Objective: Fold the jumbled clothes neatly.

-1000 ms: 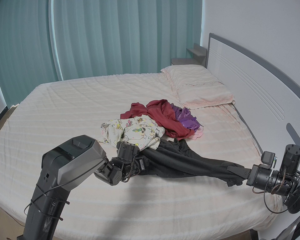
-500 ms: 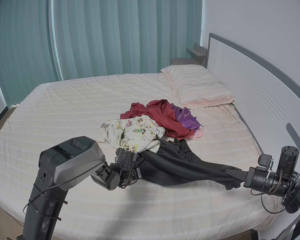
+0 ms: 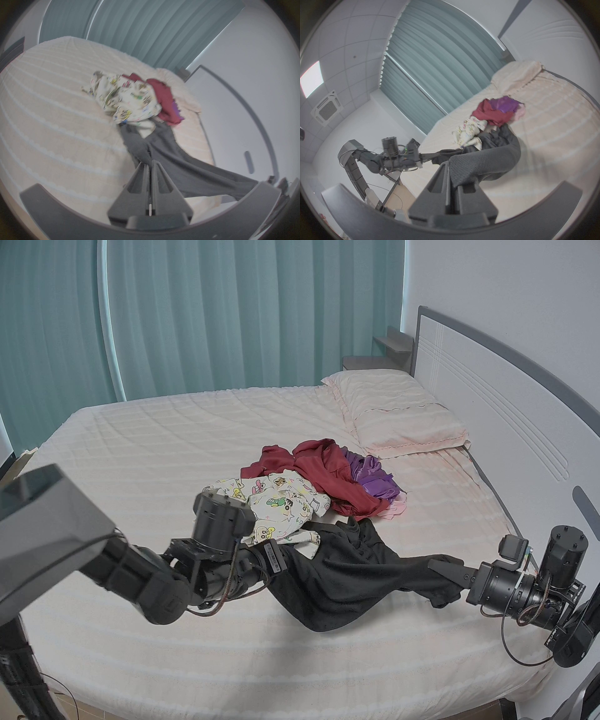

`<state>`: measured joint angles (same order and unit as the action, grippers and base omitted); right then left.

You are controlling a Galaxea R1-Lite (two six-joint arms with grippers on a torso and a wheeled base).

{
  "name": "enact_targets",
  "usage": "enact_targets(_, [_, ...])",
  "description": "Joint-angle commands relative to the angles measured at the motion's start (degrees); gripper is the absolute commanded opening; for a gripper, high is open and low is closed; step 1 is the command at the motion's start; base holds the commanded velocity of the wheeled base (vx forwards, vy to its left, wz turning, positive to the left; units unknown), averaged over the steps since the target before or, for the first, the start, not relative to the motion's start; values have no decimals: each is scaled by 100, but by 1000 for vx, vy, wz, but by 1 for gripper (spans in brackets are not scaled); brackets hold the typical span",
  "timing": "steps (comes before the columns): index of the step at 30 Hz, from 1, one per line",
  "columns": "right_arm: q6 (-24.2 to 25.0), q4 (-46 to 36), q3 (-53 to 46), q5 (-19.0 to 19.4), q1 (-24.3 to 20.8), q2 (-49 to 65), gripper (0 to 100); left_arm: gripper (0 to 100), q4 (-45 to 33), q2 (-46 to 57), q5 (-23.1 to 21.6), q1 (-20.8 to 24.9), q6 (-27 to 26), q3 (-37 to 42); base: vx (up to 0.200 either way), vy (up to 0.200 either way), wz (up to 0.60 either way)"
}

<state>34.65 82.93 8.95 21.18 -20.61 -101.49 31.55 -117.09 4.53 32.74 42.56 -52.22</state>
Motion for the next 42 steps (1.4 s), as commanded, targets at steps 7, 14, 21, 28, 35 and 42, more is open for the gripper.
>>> enact_targets(7, [165, 663, 1408, -588, -769, 683, 0, 0, 106, 2885, 267, 452, 104, 881, 0, 0, 0])
enact_targets(14, [297, 663, 1048, -623, -839, 489, 0, 0, 703, 3210, 285, 496, -107, 1804, 0, 0, 0])
enact_targets(21, [640, 672, 837, -623, -505, 41, 0, 0, 870, 3140, 285, 505, -28, 2261, 0, 0, 0])
enact_targets(28, [701, 672, 678, -632, -443, -55, 0, 0, 941, 3140, 285, 602, 174, 2515, -29, 0, 0])
enact_targets(35, [684, 672, 678, -641, -452, -3, 0, 0, 967, 3149, 285, 593, 367, 2524, -200, 0, 0])
enact_targets(42, [666, 672, 696, -667, -461, -3, 0, 0, 967, 3157, 285, 593, 367, 2568, -200, 0, 0])
